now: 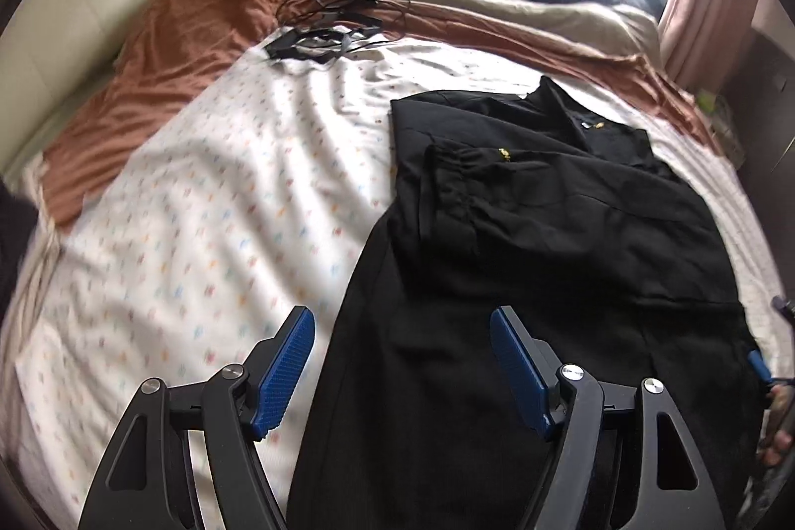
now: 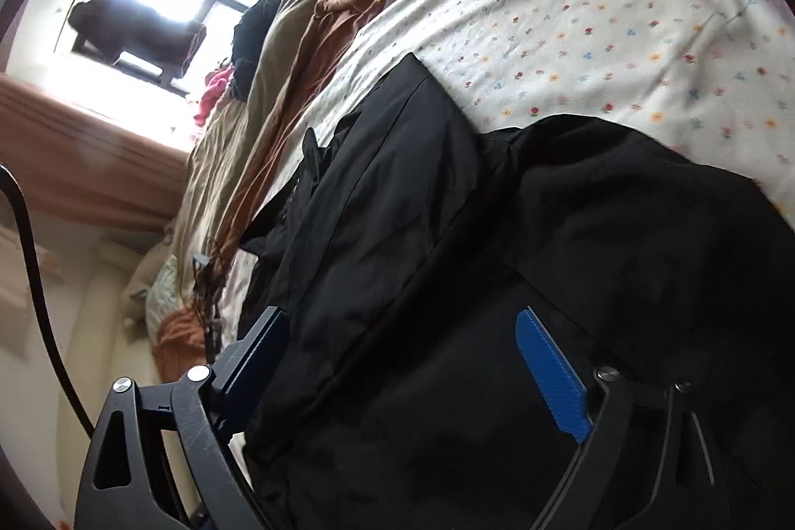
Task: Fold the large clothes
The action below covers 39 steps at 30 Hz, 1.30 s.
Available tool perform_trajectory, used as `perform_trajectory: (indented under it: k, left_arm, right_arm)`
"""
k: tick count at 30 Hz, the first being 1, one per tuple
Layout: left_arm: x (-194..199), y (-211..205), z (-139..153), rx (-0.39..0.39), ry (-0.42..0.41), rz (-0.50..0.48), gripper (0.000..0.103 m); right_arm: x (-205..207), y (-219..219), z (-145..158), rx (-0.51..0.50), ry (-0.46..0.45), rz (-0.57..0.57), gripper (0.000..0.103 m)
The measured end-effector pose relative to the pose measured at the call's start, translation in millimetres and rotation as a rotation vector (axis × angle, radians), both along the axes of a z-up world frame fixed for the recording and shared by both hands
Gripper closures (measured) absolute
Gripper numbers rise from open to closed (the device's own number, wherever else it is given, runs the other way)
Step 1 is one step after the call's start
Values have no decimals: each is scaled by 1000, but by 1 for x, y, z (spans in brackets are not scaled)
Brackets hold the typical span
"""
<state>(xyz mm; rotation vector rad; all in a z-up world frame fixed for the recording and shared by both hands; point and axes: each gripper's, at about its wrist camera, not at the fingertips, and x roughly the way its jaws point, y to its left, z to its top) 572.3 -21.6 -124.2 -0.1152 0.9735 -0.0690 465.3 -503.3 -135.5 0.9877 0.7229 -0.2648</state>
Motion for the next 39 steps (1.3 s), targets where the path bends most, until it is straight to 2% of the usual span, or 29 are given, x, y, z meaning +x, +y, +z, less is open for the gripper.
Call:
perform_trajectory:
  k: [3, 7, 10, 12, 17, 21, 26, 29, 32, 34, 36, 39]
  left_arm:
    - [-32, 19, 7, -23, -20, 26, 19]
    - [-67, 44, 15, -50, -42, 51, 15]
    - [-97, 61, 19, -43, -56, 61, 15]
    - [-115, 74, 17, -59, -57, 75, 15]
    - [-154, 101, 3, -104, -33, 114, 15]
    - [-186, 112, -3, -138, -43, 140, 15]
    - [-214, 109, -6, -164, -55, 100, 16]
    - [-229, 106, -9, -185, -60, 70, 19]
    - [-240, 106, -17, -214, -47, 46, 30]
    - [-246, 108, -25, -227, -33, 46, 40]
    - [-251, 107, -34, -247, -20, 39, 42]
    - [-256, 105, -48, -256, 3, 19, 48]
  right_arm:
    - [-28, 10, 3, -23, 0, 31, 1]
    - [-77, 15, 7, -35, -20, 45, 1]
    - [-108, 16, 17, -62, -37, 70, 1]
    - [-128, 16, 26, -122, -40, 93, 1]
    - [-172, 10, 34, -243, 19, 169, 1]
    - [-212, 1, 37, -277, 37, 176, 1]
    - [-251, -13, 35, -293, 57, 157, 1]
    - [-268, -20, 29, -313, 77, 155, 2]
    - [-283, -25, 20, -305, 74, 166, 3]
    - [-290, -26, 14, -295, 73, 168, 8]
    - [-298, -32, 6, -271, 68, 170, 21]
    - [-308, -38, -4, -268, 72, 149, 21]
